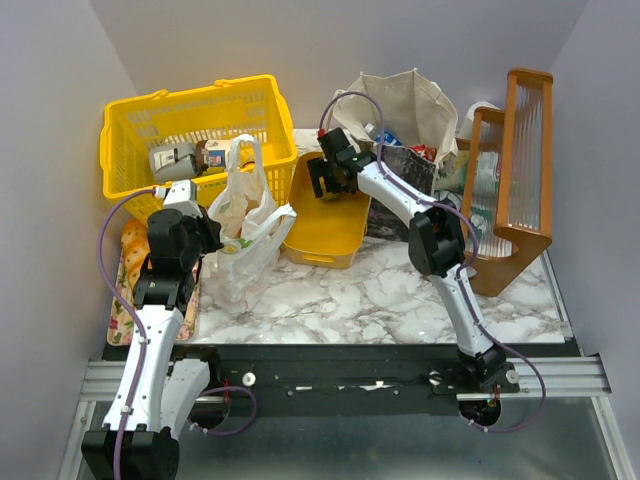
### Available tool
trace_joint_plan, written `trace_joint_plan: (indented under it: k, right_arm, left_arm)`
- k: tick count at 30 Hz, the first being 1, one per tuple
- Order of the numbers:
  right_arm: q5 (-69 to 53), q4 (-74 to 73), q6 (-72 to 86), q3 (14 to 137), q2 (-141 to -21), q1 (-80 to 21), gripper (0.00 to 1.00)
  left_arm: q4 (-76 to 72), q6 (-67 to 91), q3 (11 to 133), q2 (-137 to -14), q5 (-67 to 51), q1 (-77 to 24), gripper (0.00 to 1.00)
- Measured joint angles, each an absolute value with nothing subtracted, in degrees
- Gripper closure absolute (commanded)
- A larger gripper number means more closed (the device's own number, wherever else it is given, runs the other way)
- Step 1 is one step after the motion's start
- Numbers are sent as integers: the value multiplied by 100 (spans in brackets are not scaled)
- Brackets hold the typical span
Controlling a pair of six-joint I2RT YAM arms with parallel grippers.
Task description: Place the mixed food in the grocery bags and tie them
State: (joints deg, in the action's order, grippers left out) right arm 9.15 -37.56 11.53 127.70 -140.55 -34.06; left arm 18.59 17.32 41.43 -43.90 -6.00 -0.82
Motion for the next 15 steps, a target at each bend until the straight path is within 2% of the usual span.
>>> trace_joint_plan:
  k: [2,6,9,11,15]
  right_arm:
    - [805,-3795,1151,12835,-14138,-3400,7]
    - [668,-3883,1118,13037,-14282,-3413,13]
    - [655,-3905,1052,13120,-14328,-3406,34]
    - [646,-3907,1011,13120,-14328,-3406,43]
    - [561,-3819,908,13034,-14289,-3404,52]
  left_arm:
    - [1859,1732,4143,-4394,-600,-82,100]
    - [1857,1732,4143,-4399,-600,-82,100]
    - [1857,1732,4143,-4399,-600,-82,100]
    - [1855,1732,4143,-4401,-600,-82,100]
    - [1857,1732,4143,-4401,-600,-82,100]
